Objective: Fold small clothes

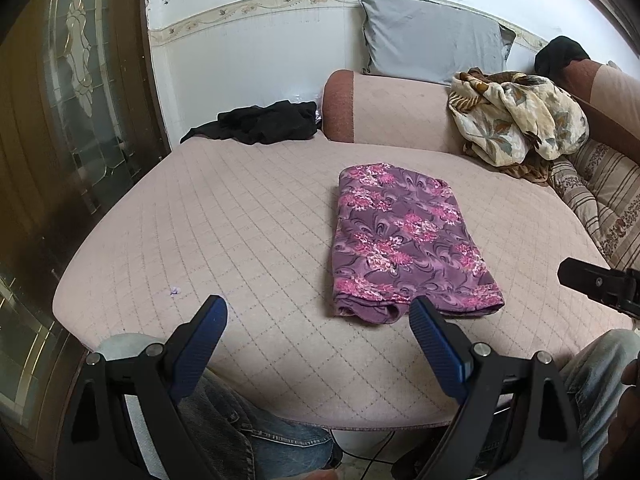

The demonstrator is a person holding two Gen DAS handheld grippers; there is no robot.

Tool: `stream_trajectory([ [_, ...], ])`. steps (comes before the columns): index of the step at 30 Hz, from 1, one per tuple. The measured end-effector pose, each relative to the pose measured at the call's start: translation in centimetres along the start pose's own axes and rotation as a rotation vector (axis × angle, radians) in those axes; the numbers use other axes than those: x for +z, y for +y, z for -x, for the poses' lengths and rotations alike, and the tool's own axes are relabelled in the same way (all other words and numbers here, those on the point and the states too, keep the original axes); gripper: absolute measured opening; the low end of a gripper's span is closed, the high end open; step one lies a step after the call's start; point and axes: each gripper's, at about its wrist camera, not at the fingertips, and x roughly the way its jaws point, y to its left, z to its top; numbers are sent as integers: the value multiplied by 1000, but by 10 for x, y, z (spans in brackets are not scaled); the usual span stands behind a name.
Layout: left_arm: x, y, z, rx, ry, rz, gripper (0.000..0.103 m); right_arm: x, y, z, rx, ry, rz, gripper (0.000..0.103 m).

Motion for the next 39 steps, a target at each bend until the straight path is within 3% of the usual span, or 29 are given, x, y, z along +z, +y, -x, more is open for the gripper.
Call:
stream_trajectory([
  [24,26,3,15,5,-7,13,92,20,2,1,48,-12,-29,95],
  [34,37,1,9,7,1,11,92,28,1,6,18,-34,14,95],
  [39,40,-2,5,13,16,1,92,34,-12,2,20,-28,-24,95],
])
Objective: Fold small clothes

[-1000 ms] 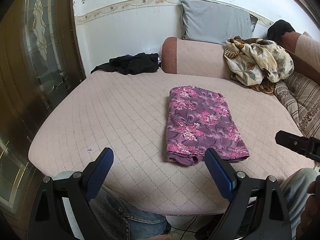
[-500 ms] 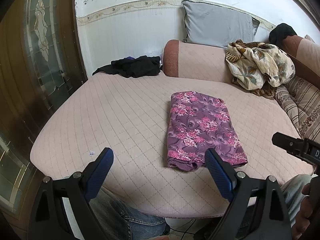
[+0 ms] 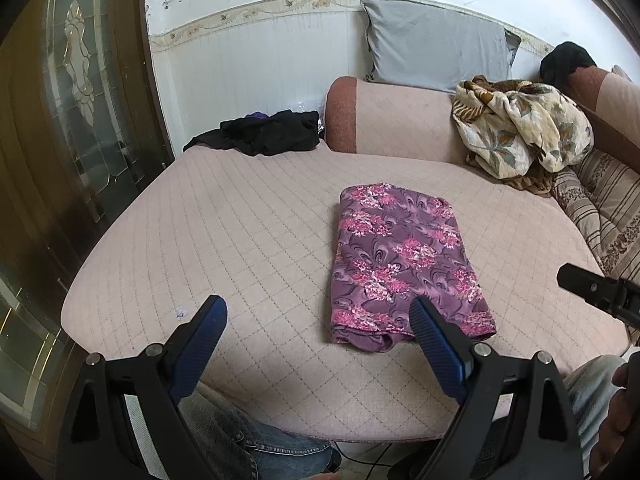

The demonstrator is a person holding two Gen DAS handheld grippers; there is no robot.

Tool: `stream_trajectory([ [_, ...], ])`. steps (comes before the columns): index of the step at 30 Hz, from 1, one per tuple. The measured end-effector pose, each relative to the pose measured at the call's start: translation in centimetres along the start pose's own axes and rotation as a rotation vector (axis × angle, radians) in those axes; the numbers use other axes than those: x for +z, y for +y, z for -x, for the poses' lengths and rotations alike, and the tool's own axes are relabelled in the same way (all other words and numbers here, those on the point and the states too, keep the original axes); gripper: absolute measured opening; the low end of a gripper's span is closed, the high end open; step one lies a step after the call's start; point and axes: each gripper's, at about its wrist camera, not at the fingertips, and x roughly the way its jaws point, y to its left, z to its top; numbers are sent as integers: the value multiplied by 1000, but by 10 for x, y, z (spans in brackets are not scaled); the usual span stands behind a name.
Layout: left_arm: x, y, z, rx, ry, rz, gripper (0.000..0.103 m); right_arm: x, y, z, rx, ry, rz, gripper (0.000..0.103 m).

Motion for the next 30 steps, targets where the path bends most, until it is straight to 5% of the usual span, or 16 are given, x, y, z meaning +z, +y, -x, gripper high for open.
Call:
stream_trajectory([
  [17,7,3,-17,17,45,-5,92,10,2,-13,11,17,12,95],
  [30,1,8,7,22,13,-12,92,2,16,5,19,12,28,95],
])
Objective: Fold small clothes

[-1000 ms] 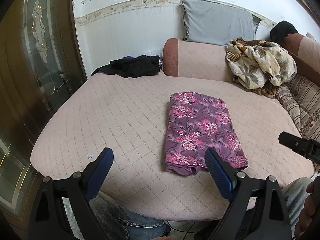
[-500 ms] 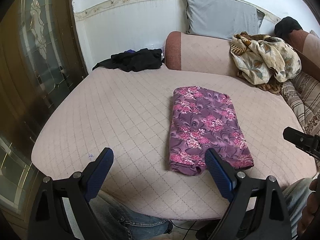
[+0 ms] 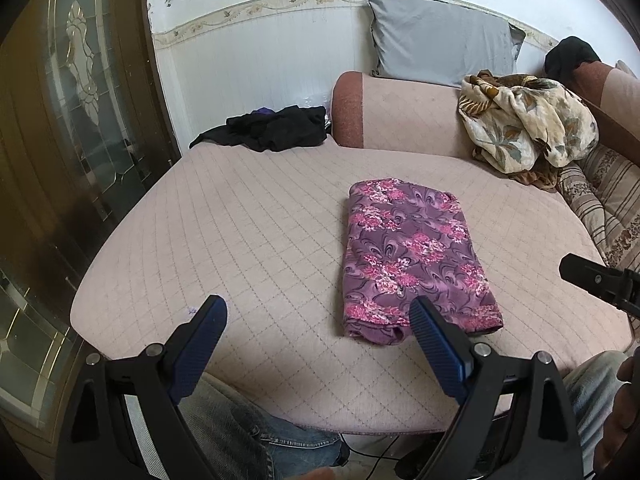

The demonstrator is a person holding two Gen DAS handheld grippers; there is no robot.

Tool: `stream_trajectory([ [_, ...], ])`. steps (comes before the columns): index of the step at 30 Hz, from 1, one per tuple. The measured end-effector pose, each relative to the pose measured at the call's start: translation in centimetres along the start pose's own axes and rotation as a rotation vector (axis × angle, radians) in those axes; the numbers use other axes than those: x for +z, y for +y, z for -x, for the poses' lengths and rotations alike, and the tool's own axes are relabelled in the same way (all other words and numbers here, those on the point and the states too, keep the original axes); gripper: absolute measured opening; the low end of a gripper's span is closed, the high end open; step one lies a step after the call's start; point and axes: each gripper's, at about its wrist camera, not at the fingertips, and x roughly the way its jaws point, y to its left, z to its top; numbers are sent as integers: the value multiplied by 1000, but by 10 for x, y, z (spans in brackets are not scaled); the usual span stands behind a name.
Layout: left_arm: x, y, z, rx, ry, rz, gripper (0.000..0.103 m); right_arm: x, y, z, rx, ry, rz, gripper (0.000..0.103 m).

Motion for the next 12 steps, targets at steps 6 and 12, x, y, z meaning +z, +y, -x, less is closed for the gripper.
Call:
stream_trajectory([
  [6,2,-1,5,-6,-21,-5,92,-3,6,5,4,-1,7,95],
  [12,7,1,-22,1,4,-18,92,-1,6,-8,8,9,24,95],
])
